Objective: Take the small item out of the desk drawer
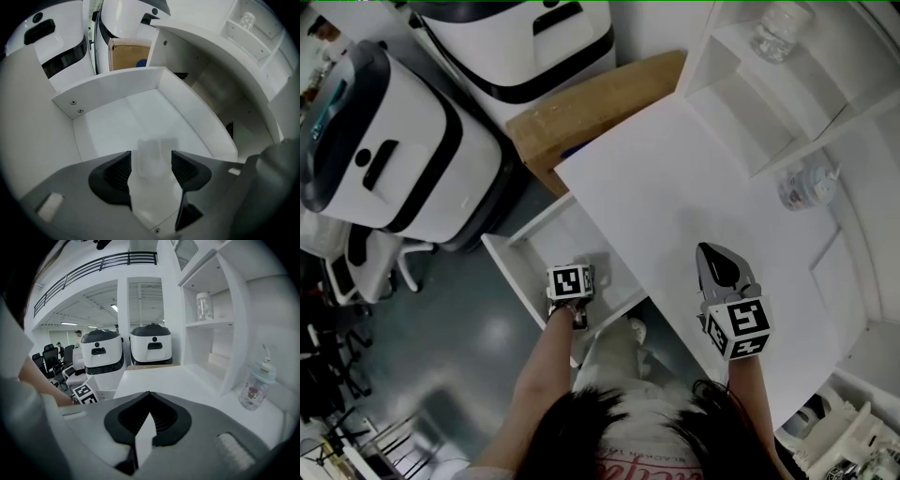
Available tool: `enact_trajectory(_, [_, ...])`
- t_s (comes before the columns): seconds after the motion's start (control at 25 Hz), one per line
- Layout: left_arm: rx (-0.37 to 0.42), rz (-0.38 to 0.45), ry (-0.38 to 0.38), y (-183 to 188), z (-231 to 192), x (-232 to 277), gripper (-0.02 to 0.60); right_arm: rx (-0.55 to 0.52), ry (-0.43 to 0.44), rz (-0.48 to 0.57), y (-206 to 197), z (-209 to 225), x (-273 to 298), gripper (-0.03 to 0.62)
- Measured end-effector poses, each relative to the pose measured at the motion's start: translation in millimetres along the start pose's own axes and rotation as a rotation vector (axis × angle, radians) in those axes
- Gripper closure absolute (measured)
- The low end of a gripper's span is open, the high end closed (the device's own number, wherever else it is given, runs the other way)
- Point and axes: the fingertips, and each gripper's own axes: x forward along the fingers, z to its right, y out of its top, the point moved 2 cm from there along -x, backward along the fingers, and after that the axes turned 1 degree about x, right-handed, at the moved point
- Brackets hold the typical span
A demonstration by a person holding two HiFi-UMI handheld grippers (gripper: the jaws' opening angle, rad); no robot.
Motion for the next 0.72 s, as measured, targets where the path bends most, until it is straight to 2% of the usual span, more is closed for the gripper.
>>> enact_trajectory(0.32, [-0.003, -0.033, 0.007, -4, 1, 16, 0.304, 0.006, -0.011, -0.024, -11, 5, 0, 0.592])
enact_trajectory(0.44, [-0.033, -0.047, -0.05, -7, 11, 22, 0.311, 0.005, -0.014, -0.031, -13, 5, 0, 0.592])
enact_trajectory(0.6, [-0.021, -0.042, 0.01, -6, -1, 24, 0.337, 0.005, -0.014, -0.035, -15, 6, 1, 0.592])
enact_trajectory(0.72, [-0.025, -0.049, 0.015, -7, -3, 27, 0.39, 0.001, -0.011, -0.037, -16, 5, 1, 0.592])
